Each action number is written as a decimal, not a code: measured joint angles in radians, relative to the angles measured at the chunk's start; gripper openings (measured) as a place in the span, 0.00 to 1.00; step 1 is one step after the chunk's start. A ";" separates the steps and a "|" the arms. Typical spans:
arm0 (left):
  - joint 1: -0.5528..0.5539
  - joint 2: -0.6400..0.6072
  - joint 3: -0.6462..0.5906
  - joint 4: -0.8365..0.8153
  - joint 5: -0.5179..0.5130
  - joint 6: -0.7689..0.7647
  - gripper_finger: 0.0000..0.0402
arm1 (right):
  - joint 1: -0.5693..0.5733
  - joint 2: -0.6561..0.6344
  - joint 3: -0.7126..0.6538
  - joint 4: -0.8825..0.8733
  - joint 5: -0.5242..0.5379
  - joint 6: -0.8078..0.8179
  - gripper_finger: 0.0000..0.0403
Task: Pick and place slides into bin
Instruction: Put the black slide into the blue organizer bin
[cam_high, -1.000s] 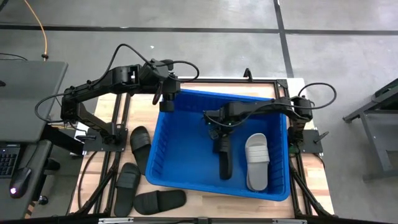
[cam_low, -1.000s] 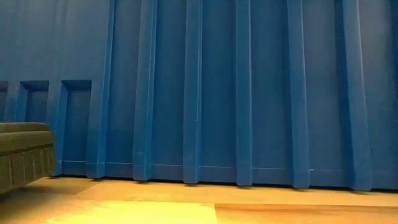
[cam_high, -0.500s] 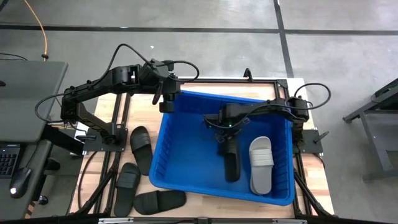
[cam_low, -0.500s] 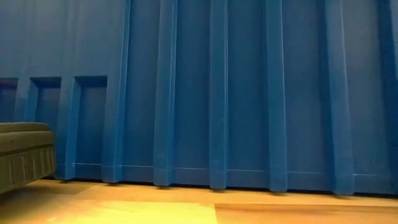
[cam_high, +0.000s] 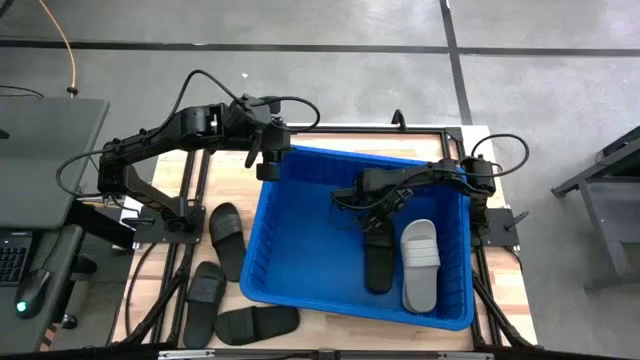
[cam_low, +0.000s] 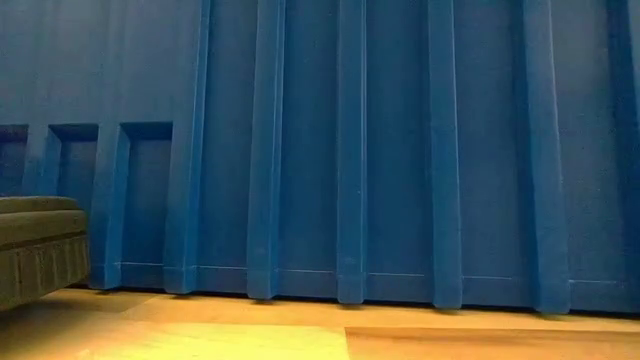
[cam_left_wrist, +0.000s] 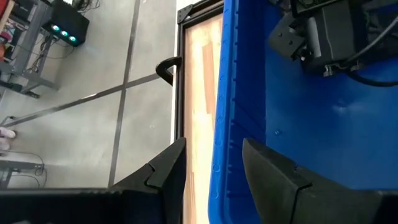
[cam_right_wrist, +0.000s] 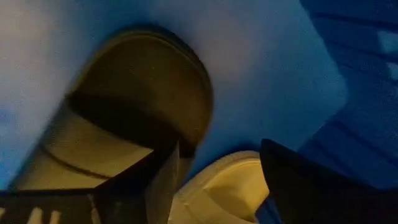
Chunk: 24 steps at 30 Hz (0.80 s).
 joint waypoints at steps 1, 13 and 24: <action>0.000 0.000 0.000 -0.001 0.000 0.009 0.37 | 0.000 0.000 0.000 -0.010 0.009 -0.008 0.54; 0.000 0.000 0.000 -0.106 0.150 0.030 0.37 | 0.010 -0.023 0.002 -0.020 -0.004 -0.039 0.55; 0.000 0.000 0.000 -0.087 0.263 -0.055 0.37 | 0.098 -0.135 0.168 0.011 0.087 -0.176 0.53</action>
